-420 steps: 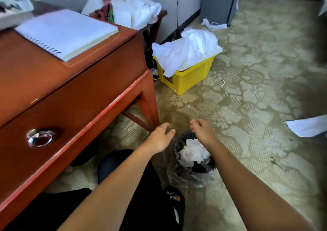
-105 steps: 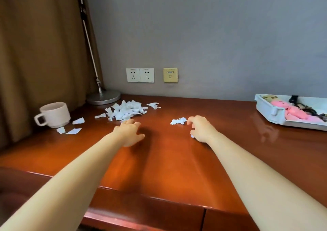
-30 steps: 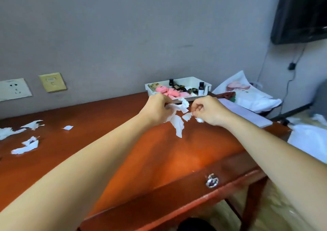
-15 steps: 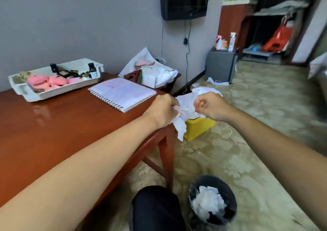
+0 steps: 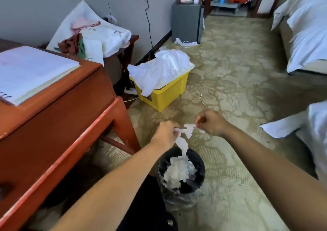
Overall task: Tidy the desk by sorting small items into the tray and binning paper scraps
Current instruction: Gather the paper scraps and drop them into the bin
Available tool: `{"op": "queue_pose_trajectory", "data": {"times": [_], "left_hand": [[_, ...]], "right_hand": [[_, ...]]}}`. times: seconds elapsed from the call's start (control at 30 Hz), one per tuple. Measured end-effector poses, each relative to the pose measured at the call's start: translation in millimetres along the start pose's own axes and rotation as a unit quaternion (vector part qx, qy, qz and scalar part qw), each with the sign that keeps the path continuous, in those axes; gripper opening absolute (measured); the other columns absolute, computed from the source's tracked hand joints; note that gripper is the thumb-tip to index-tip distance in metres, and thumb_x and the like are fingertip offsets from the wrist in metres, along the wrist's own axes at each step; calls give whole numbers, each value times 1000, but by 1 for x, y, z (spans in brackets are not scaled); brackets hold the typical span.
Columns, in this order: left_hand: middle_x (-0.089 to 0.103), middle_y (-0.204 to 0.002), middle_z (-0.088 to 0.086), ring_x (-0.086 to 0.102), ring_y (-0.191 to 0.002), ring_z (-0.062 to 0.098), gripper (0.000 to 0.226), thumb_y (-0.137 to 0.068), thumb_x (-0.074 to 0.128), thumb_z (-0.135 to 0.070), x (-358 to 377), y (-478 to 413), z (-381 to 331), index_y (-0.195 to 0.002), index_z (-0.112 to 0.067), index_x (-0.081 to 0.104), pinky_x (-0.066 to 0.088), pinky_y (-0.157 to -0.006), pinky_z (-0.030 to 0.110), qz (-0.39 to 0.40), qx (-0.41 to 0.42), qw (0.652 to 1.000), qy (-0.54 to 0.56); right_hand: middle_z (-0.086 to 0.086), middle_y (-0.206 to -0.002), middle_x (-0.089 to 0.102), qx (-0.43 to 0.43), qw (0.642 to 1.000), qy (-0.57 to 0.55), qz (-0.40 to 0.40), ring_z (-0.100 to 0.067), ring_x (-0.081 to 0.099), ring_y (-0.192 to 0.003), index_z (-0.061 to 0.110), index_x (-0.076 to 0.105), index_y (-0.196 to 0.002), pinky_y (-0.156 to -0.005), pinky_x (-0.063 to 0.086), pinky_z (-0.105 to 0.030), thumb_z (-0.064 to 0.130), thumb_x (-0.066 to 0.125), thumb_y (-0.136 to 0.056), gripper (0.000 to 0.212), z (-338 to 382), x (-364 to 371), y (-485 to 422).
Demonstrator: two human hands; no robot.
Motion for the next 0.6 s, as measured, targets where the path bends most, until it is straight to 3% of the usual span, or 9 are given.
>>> {"op": "queue_pose_trajectory", "data": {"times": [0.07,0.13,0.3,0.37,0.5,0.6], "left_hand": [[50,-68,3,47,-65,16,21,-93,46,-8,29,-9,15,-82,-4,63,33,-56,24,16,-24,1000,6],[52,-70,3,49,-66,18,23,-95,45,-10,56,-14,32,-85,-1,63,34,-53,25,32,-59,998,14],[55,-73,6,54,-69,23,23,-94,47,-14,119,-19,77,-81,-4,62,40,-58,33,57,-144,987,48],[59,-78,9,58,-76,25,22,-94,45,-13,141,-19,88,-81,-6,62,41,-62,33,85,-163,982,36],[64,-99,11,60,-94,26,25,-94,41,-12,170,-22,96,-98,-7,65,44,-73,31,114,-197,972,53],[65,-105,14,60,-100,29,26,-95,39,-10,183,-25,95,-103,-5,63,47,-85,38,137,-206,968,47]], "right_hand": [[7,-64,53,33,999,-10,14,-2,47,-58,19,56,-64,-47,37,-6,-3,60,-86,31,-24,17,-8],[5,-64,53,66,997,-12,25,-3,48,-58,16,57,-66,-52,38,-13,-2,60,-86,27,-47,37,-15],[5,-67,54,132,989,-22,62,-10,51,-66,15,57,-65,-54,38,-15,-2,57,-86,27,-100,93,-31],[-4,-75,59,153,984,-25,82,-16,54,-76,15,57,-64,-64,43,-22,-2,54,-87,28,-116,113,-34],[-24,-97,67,200,975,-38,86,-33,62,-94,-8,67,-89,-82,48,-35,-3,49,-87,19,-139,139,-35],[-27,-86,62,222,969,-39,101,-28,57,-79,-13,66,-91,-69,43,-29,-4,47,-85,22,-151,155,-32]]}}
Point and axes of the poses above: each hand's wrist, its own y-axis away from the middle knuckle, its own x-axis out of the palm, z = x × y, the point moved 5 cm from there along -y, towards the middle knuckle
